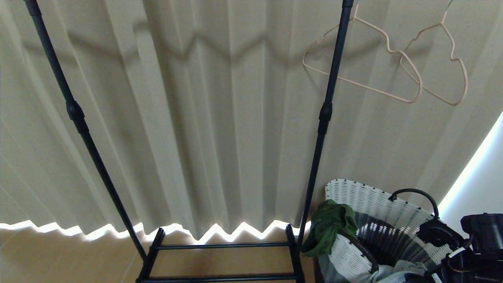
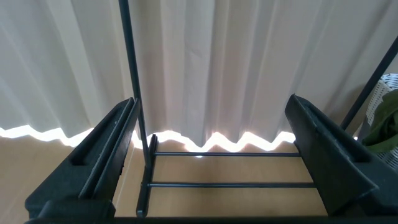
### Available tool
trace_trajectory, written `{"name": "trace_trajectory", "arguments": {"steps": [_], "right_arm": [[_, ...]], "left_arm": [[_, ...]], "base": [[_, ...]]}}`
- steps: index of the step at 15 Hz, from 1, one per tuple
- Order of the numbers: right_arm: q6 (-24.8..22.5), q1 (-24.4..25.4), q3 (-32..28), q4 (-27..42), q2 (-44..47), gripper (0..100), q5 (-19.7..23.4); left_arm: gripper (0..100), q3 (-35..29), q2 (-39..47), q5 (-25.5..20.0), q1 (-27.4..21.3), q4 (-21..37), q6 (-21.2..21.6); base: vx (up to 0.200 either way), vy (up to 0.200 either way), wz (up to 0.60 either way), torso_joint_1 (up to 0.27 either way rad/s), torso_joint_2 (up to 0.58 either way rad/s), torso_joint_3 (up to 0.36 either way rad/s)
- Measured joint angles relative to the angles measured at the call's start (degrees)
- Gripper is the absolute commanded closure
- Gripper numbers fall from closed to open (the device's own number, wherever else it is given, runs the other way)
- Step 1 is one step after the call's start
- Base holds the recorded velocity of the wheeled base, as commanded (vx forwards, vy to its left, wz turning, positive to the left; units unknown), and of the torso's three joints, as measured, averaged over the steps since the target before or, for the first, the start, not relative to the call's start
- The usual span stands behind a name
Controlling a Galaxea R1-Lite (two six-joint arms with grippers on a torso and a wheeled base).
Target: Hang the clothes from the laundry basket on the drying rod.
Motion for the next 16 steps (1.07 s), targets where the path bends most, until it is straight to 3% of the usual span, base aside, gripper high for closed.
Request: {"name": "trace_trajectory", "arguments": {"steps": [1,9,13,16], "right_arm": [[0.0,0.0,0.55,-1.05,0.68,100,0.04],[-0.07,0.37,8.4,-16.04,0.55,100,1.34],[0.0,0.63,10.35,-19.05,-11.54,100,1.67],[1.1,0.48,9.34,-14.99,-22.74,100,1.76]], "left_arm": [[0,0.0,0.02,0.02,0.0,0.02,0.0],[0,0.0,0.0,-0.04,-0.02,0.05,0.05],[0,0.0,0.0,-0.17,0.0,0.05,0.13],[0,0.0,0.0,-0.15,0.0,0.05,0.13]], "base": [[0.0,0.0,0.0,0.0,0.0,0.0],[0.0,0.0,0.0,0.0,0.0,0.0],[0.0,0.0,0.0,0.0,0.0,0.0],[0.0,0.0,0.0,0.0,0.0,0.0]]}}
